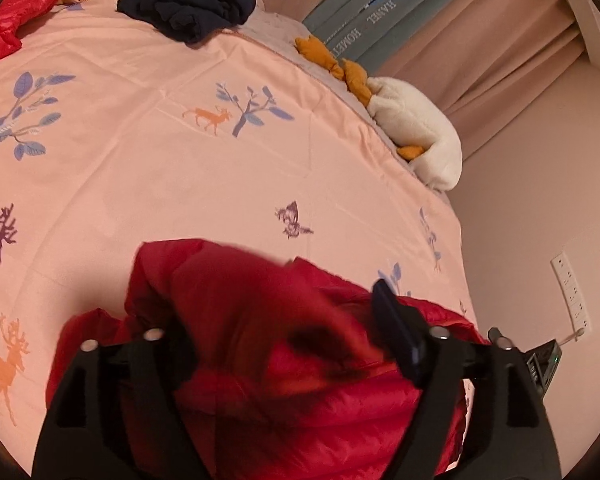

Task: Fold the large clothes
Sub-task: 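Open both grippers and release the folded jacket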

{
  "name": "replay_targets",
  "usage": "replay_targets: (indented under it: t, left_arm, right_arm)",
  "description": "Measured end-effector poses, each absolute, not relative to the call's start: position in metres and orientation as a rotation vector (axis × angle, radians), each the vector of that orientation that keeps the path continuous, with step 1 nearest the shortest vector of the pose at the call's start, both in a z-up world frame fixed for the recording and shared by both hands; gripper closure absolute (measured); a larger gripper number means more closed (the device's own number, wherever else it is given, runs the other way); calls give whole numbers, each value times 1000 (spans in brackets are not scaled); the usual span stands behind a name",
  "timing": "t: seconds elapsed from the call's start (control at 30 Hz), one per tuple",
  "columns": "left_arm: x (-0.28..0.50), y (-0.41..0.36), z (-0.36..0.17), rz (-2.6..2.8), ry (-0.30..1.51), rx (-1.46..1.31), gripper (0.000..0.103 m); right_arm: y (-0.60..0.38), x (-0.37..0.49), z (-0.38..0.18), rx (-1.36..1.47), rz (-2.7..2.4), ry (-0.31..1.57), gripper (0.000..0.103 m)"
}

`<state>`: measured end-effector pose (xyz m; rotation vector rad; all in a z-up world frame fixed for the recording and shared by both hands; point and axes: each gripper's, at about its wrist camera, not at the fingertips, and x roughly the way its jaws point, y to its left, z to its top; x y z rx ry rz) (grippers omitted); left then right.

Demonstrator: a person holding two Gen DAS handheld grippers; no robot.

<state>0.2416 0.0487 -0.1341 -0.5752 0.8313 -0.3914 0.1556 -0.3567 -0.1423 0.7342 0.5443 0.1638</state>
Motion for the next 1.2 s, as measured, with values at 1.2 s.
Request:
replay_targets:
  t: [1.2]
  left_arm:
    - [296,10,-153,-273,919,-240,10]
  right_arm:
    - [-316,225,-158,284,-50,731,17]
